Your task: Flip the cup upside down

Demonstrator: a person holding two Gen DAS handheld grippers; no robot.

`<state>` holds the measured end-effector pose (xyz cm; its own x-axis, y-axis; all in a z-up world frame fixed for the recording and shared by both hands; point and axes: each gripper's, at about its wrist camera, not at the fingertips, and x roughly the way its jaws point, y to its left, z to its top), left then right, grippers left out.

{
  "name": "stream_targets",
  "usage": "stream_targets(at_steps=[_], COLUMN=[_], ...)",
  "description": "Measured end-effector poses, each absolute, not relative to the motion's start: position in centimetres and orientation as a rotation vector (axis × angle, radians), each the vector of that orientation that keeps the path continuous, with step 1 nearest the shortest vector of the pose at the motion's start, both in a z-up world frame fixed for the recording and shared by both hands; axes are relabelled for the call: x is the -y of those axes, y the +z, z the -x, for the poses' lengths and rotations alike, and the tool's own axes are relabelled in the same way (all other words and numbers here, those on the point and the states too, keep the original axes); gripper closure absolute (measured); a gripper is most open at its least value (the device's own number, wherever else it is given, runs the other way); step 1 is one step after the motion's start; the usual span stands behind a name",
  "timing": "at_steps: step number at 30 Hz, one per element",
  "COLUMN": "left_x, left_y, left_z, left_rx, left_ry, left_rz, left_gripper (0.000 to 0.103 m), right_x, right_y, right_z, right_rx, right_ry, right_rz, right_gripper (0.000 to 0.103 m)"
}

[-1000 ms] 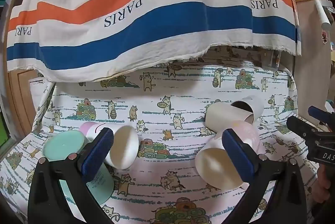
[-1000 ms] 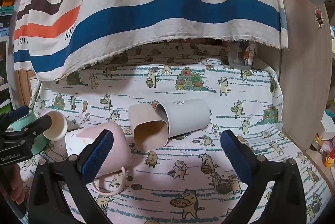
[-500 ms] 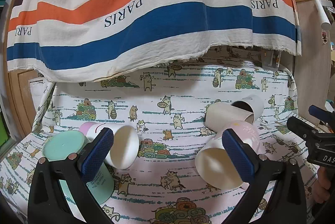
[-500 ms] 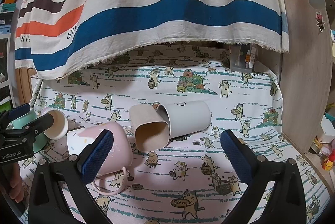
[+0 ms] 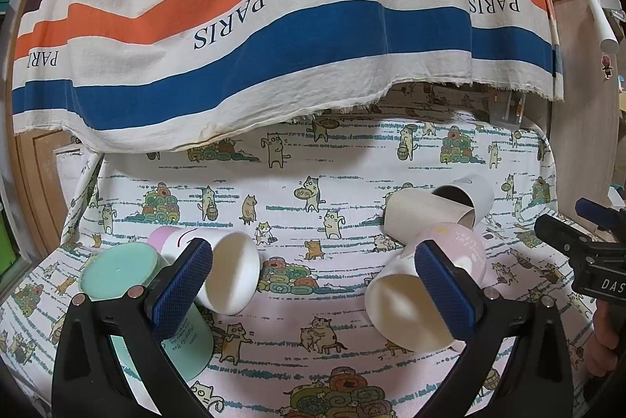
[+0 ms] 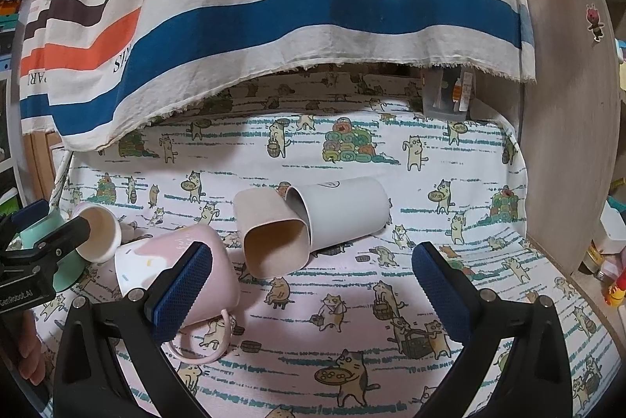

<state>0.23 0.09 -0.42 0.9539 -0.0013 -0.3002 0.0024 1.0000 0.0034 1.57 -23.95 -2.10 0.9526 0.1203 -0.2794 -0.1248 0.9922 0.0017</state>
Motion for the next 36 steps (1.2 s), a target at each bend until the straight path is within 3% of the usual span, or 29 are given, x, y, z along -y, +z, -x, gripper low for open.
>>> stream_targets(at_steps=[36], left_x=[0.0], left_y=[-0.5], left_z=[-0.2], left_rx=[-0.314], left_ry=[-0.010], left_rz=[-0.006], left_gripper=[0.000], right_x=[23.1], right_y=[-2.0], right_z=[-0.8], right_rx=[-0.260], right_ry=[0.137], right_rz=[0.052], right_gripper=[0.000])
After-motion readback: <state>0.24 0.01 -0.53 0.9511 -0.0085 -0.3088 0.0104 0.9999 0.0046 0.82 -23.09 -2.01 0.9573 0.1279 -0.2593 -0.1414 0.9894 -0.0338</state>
